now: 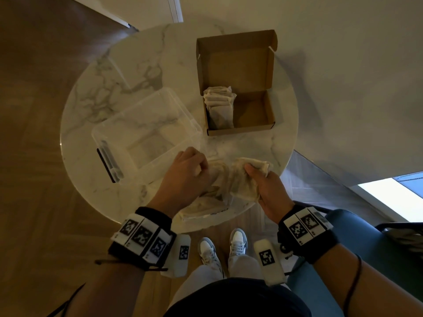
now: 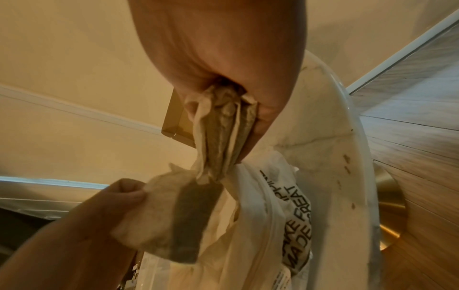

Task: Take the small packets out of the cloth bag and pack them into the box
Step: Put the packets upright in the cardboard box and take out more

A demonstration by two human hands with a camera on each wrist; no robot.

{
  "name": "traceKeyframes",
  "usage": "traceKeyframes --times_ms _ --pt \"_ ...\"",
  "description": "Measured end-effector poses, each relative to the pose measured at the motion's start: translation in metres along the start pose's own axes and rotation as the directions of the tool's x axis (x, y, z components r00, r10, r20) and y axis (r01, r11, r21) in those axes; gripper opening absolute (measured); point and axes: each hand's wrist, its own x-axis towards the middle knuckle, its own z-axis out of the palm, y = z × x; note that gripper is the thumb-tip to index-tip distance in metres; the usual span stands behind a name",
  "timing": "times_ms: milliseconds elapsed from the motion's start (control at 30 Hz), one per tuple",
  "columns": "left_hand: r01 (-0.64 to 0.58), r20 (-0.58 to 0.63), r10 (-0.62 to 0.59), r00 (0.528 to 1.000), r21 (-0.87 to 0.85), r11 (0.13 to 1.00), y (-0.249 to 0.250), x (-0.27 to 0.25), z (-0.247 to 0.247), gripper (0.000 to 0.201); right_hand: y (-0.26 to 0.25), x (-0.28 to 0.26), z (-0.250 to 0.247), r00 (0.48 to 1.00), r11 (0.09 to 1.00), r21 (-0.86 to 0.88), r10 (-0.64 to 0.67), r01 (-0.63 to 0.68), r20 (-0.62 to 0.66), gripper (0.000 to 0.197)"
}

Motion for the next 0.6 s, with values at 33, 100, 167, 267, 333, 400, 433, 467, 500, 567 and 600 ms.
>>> traceKeyframes --times_ms 33,100,167,267,333,400,433,467,500,567,600 --pt "0.046 0.011 -0.045 0.999 -0.112 0.993 -0.001 -0.001 -0.003 0.018 0.0 0.001 0.001 1.0 1.0 -0.016 0.0 0.0 -0.005 0.023" --pt "0.212 0.079 -0.197 0.977 -0.272 0.939 -0.005 -0.001 0.0 0.016 0.001 0.001 0.003 1.0 0.999 -0.048 0.005 -0.006 -0.017 0.018" --pt "0.323 0.134 -0.3 0.945 -0.223 0.92 -0.015 -0.002 0.01 0.017 0.001 0.001 0.005 1.0 0.998 -0.061 0.013 -0.015 -0.026 0.02" --pt "0.333 0.154 -0.325 0.933 -0.033 0.942 -0.022 -0.004 0.025 0.017 0.001 0.002 0.005 1.0 0.998 -0.059 0.017 -0.018 -0.015 0.027" --pt "0.336 0.18 -0.34 0.923 0.052 0.941 -0.022 -0.006 0.03 0.022 0.002 0.002 0.003 1.0 0.998 -0.05 0.024 -0.024 -0.01 0.027" --pt "0.381 0.261 -0.399 0.879 0.118 0.917 -0.021 -0.009 0.031 0.02 0.003 0.002 0.001 1.0 0.998 -0.047 0.029 -0.029 -0.01 0.028" --pt "0.359 0.278 -0.402 0.872 0.193 0.913 -0.022 -0.01 0.031 0.024 0.003 0.003 0.0 0.999 0.998 -0.046 0.032 -0.032 -0.009 0.029" --pt "0.297 0.288 -0.37 0.883 0.267 0.917 -0.026 -0.011 0.032 0.026 0.004 0.003 0.0 0.999 0.998 -0.049 0.036 -0.036 -0.006 0.03" --pt "0.246 0.306 -0.346 0.887 0.321 0.915 -0.028 -0.012 0.032 0.026 0.004 0.003 0.0 0.999 0.998 -0.056 0.041 -0.041 -0.003 0.03" --pt "0.214 0.293 -0.326 0.899 0.355 0.91 -0.028 -0.016 0.028 0.024 0.005 0.003 0.0 0.999 0.996 -0.071 0.047 -0.046 0.004 0.03" --pt "0.211 0.257 -0.316 0.913 0.367 0.906 -0.027 -0.016 0.025 0.025 0.004 0.003 0.001 0.999 0.996 -0.08 0.046 -0.046 0.007 0.031"
